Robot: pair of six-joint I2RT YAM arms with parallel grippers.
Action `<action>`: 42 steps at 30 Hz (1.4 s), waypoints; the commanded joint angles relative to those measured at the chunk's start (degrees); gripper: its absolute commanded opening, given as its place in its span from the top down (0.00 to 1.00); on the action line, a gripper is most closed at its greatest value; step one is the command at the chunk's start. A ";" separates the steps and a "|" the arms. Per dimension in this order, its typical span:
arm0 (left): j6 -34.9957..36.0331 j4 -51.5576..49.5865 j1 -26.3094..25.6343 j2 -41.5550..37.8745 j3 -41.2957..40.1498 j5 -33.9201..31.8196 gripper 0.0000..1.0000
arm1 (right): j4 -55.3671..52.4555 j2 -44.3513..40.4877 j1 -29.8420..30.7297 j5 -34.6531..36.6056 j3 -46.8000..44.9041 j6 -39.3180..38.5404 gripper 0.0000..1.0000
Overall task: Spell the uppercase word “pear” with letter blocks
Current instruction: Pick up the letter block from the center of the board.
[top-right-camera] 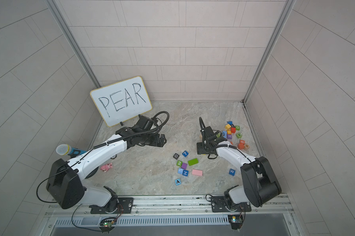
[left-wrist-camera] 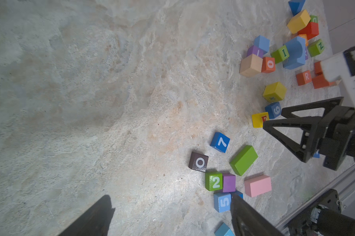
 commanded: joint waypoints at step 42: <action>-2.04 -0.38 0.50 1.93 -3.20 2.06 0.04 | 1.31 7.70 0.03 1.59 1.94 0.75 0.42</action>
